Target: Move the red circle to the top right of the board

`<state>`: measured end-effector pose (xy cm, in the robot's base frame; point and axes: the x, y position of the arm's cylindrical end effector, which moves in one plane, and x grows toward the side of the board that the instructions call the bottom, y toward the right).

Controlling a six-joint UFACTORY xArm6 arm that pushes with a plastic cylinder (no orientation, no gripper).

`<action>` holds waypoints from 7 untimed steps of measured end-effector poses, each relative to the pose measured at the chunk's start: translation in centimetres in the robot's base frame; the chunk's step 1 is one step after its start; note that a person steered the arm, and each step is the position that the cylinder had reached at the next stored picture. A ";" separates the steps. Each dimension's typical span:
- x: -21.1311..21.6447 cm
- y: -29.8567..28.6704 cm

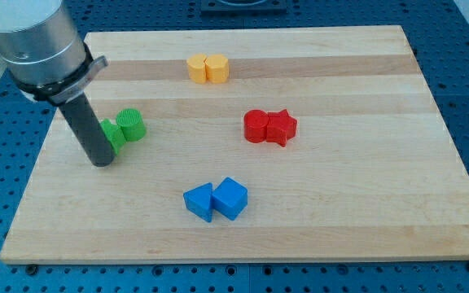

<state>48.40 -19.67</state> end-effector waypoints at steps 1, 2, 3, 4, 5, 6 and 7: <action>0.1 0.7; 3.7 1.0; 5.2 2.7; 5.9 3.0; 5.9 2.8; 5.9 2.8; 4.2 2.7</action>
<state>52.62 -16.92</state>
